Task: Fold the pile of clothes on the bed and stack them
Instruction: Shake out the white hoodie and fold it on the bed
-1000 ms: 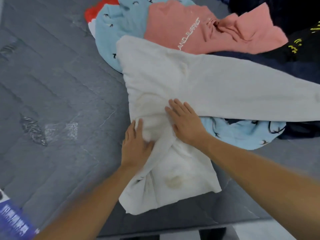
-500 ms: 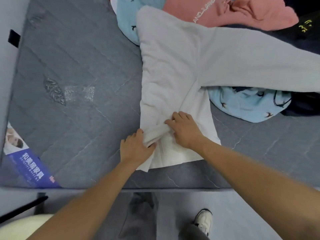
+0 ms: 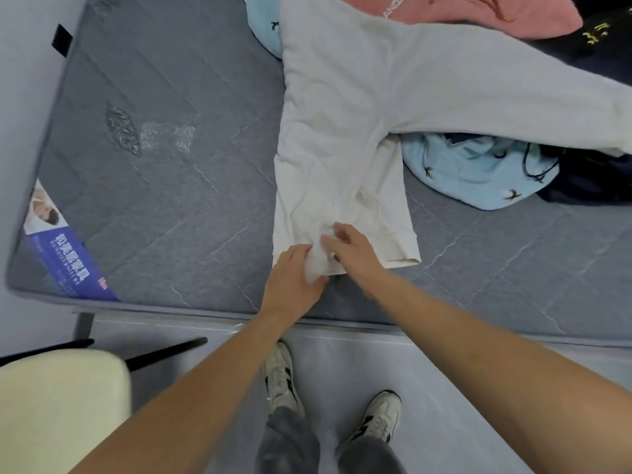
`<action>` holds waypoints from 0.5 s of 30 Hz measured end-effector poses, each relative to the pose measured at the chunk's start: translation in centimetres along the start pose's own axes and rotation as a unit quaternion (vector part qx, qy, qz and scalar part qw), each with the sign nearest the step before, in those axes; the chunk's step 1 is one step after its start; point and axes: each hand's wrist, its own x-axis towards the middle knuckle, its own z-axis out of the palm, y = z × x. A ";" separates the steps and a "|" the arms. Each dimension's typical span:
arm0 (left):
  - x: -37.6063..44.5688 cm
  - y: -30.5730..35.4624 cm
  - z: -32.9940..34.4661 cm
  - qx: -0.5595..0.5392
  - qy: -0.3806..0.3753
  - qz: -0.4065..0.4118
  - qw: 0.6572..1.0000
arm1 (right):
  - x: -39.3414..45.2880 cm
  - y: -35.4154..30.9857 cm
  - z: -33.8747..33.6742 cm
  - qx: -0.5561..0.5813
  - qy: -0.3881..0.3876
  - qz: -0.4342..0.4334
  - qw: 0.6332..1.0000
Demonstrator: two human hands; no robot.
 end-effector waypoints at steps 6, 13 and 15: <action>-2.6 -0.7 1.3 -0.076 -0.121 0.071 0.987 | -0.9 1.1 0.0 0.003 0.033 0.019 0.999; -1.4 -1.9 -1.0 -0.043 0.055 0.088 0.994 | -0.7 1.5 -0.6 -0.088 0.102 0.001 0.991; -0.3 -2.0 -1.7 -0.066 0.094 0.000 0.993 | -0.8 1.3 -1.1 -0.062 0.125 -0.015 0.990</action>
